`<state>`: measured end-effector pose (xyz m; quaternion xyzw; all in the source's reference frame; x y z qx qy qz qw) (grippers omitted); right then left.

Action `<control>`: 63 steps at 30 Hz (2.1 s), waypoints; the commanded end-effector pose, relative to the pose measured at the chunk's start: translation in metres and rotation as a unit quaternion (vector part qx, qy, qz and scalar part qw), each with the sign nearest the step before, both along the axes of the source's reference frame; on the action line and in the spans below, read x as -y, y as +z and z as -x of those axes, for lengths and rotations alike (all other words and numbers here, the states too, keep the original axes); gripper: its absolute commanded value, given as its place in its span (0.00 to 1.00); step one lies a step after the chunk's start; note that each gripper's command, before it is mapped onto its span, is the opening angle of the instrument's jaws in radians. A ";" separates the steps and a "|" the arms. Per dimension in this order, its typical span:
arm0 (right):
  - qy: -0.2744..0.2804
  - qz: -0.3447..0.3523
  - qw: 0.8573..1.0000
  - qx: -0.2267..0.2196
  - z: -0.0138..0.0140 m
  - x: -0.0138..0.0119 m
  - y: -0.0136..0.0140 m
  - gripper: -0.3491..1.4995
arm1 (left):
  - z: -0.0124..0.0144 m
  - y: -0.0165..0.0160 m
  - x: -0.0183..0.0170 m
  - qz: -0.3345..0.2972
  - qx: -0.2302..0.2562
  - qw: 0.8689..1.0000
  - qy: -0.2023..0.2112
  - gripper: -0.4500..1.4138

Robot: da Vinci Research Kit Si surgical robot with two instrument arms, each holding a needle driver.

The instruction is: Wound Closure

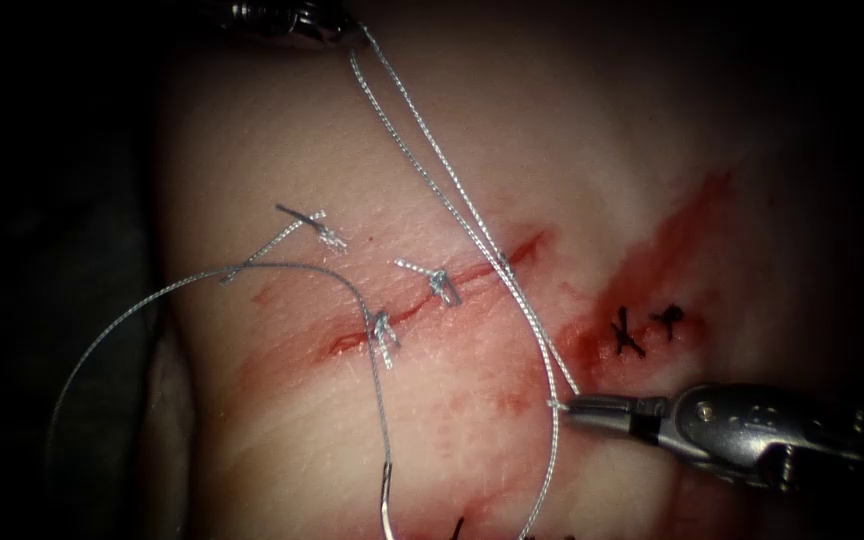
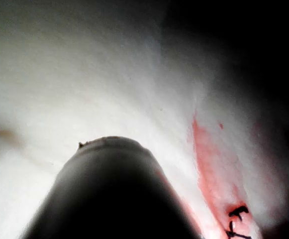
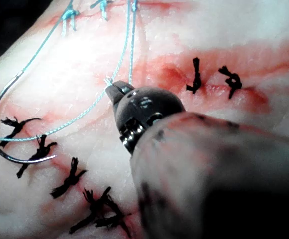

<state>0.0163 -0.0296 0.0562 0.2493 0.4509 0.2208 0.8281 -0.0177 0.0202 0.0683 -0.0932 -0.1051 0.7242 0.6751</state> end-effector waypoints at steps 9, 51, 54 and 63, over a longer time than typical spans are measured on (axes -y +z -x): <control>-0.017 -0.012 1.000 0.003 -0.0005 0.0018 0.0007 0.00 | 0.0004 0.0002 -0.0005 0.007 -0.008 1.000 -0.010 0.00; 0.013 -0.035 0.999 -0.014 -0.0008 0.0010 0.0002 0.27 | 0.0045 -0.0040 0.0074 -0.081 0.078 0.992 0.063 0.00; 0.014 -0.023 0.999 -0.032 -0.0013 0.0009 0.0002 0.50 | 0.0048 -0.0058 0.0080 -0.092 0.093 0.988 0.083 0.00; 0.012 0.012 0.998 -0.061 -0.0012 -0.0021 -0.0026 0.78 | 0.0037 -0.0083 0.0097 -0.182 0.206 0.957 0.097 0.00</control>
